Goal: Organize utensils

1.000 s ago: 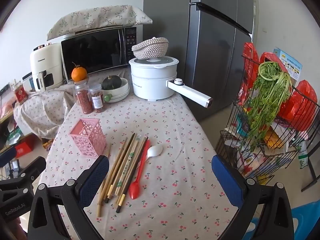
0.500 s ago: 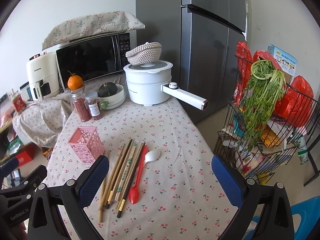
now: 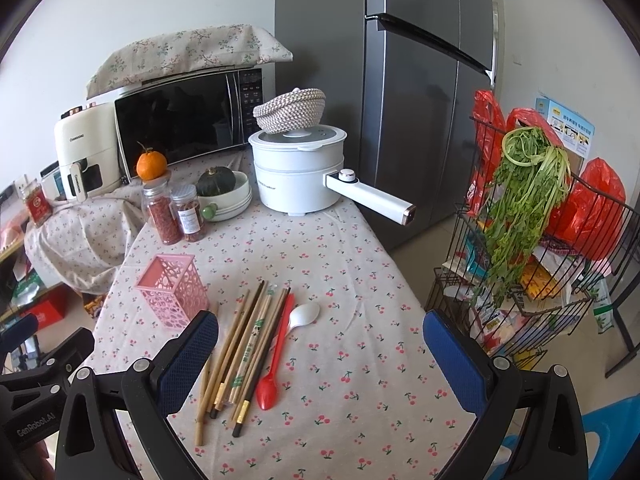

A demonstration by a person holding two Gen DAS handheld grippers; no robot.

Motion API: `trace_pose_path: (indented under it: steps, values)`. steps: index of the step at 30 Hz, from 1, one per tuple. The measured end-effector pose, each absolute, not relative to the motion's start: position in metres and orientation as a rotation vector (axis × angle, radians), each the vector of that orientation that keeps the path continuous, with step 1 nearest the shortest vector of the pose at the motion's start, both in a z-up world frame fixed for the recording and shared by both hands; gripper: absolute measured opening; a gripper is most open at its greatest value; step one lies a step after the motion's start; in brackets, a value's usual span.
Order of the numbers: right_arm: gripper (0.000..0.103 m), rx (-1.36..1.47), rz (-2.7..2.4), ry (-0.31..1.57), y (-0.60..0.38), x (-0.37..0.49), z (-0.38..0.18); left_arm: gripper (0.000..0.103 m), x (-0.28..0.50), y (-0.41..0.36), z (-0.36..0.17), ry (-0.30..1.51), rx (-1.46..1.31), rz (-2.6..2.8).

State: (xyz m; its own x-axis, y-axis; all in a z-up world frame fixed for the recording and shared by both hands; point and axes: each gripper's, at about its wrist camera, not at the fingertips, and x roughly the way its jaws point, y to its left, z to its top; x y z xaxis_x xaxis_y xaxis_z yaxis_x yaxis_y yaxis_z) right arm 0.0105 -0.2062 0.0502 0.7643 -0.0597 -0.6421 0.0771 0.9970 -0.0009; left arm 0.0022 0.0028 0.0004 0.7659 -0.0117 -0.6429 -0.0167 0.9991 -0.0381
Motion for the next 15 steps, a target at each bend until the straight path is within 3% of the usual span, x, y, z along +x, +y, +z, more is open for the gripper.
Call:
trace_pose_path:
  steps: [15]
  values:
    - [0.103, 0.024, -0.076, 0.698, -0.2063, 0.0111, 0.0497, 0.102, 0.0017, 0.0025, -0.0011, 0.705, -0.047, -0.002]
